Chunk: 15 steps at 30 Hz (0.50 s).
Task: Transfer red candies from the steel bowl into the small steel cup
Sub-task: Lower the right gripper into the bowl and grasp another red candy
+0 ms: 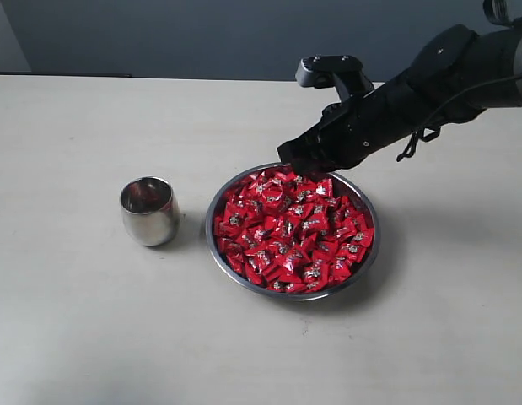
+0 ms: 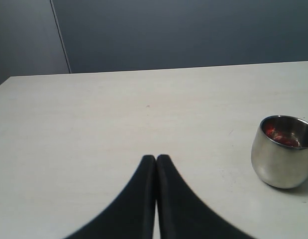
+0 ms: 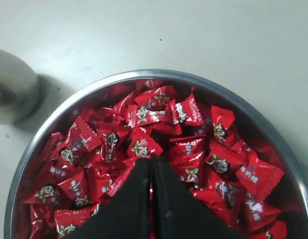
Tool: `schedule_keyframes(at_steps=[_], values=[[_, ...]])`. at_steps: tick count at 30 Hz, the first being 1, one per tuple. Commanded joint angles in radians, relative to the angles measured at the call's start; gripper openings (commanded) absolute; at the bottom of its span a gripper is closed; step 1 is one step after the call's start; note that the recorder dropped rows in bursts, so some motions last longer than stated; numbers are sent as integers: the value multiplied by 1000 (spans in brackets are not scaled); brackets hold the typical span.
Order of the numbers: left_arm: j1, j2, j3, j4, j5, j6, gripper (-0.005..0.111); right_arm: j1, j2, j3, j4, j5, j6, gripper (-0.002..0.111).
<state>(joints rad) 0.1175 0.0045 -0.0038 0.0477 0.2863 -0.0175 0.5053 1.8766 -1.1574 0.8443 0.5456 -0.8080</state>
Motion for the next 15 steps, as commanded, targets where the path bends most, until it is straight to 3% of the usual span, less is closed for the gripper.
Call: schedule_keyframes(at_steps=[1,6,15], values=[[1,-4,4,-3,-2,-2,0,-6,44,-57,-18,89,-3,17],[1,-4,4,-3,-2,-2,0,-6,91,-100,-15,130,9,35],[1,-4,4,-3,-2,-2,0,-4,147,-134,-41,138,23,35]])
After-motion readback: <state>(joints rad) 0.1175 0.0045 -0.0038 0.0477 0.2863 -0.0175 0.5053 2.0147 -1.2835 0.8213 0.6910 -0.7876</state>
